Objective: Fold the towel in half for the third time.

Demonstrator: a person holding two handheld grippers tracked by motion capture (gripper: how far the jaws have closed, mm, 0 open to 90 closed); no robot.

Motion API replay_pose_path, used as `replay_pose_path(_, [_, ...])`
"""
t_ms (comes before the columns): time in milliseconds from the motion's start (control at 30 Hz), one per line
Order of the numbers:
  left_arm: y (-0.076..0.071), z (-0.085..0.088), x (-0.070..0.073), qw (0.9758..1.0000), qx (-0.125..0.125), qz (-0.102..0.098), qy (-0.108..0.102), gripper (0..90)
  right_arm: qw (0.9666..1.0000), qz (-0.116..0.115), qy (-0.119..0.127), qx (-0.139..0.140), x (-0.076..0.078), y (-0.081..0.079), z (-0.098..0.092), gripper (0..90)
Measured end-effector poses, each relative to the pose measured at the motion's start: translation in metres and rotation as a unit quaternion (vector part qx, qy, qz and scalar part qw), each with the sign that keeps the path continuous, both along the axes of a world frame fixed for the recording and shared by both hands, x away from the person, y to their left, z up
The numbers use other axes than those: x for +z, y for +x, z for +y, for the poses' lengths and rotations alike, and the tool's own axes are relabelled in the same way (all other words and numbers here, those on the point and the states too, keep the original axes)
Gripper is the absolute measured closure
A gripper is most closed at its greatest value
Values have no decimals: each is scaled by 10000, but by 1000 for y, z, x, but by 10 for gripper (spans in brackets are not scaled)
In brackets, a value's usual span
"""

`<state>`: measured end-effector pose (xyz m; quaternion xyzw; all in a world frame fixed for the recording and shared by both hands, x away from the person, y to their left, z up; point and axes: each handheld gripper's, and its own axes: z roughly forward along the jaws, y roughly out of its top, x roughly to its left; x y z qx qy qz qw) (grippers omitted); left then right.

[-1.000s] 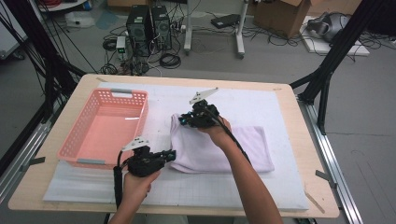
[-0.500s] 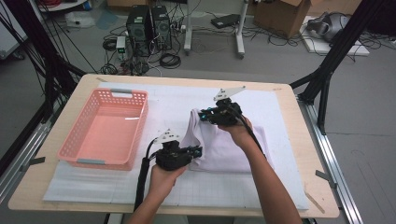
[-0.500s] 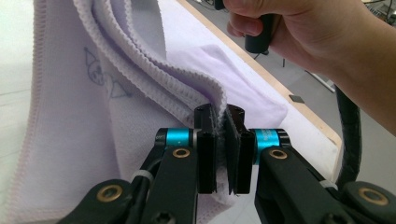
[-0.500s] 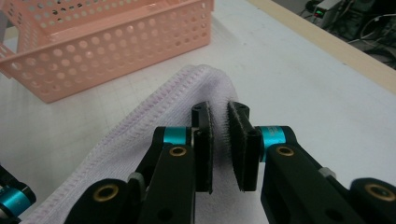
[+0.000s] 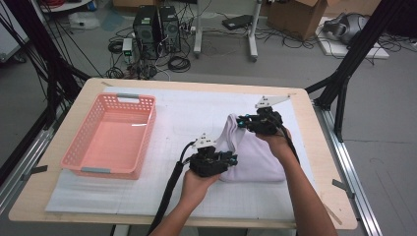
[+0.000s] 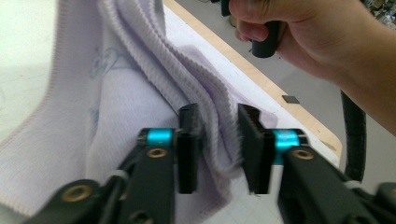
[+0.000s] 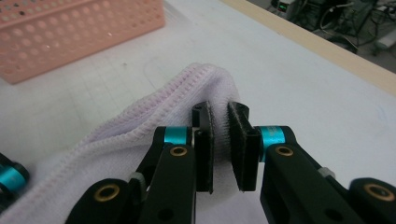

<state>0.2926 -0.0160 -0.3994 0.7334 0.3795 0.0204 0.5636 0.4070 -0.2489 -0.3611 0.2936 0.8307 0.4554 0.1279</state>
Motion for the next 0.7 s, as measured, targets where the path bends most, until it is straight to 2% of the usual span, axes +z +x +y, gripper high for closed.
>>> replay_pose_path(100, [-1, 2, 1, 9999, 14, -85, 50, 535, 9998, 76, 13, -178, -8, 1, -17, 814])
replay_pose_path(233, [-4, 12, 5, 9994, 98, -308, 97, 464, 9992, 124, -45, -375, -17, 3, -36, 815])
replay_pose_path(333, [-5, 23, 4, 9990, 191, -369, 168, 452, 9986, 8, -334, -417, -21, 4, -45, 815])
replay_pose_path(433, [-4, 34, -1, 9987, 277, -363, 229, 443, 9962, -107, -653, -569, -25, 4, -52, 813])
replay_pose_path(533, [-4, 44, -9, 9984, 358, -344, 277, 438, 9947, -140, -724, -713, -30, 3, -59, 803])
replay_pose_path(633, [-5, 54, -16, 9977, 409, -386, 370, 420, 9921, 2, -794, -977, -36, 1, -67, 752])
replay_pose_path(700, [-6, 62, -20, 9977, 408, -414, 358, 416, 9903, 56, -728, -1183, -38, -4, -73, 657])
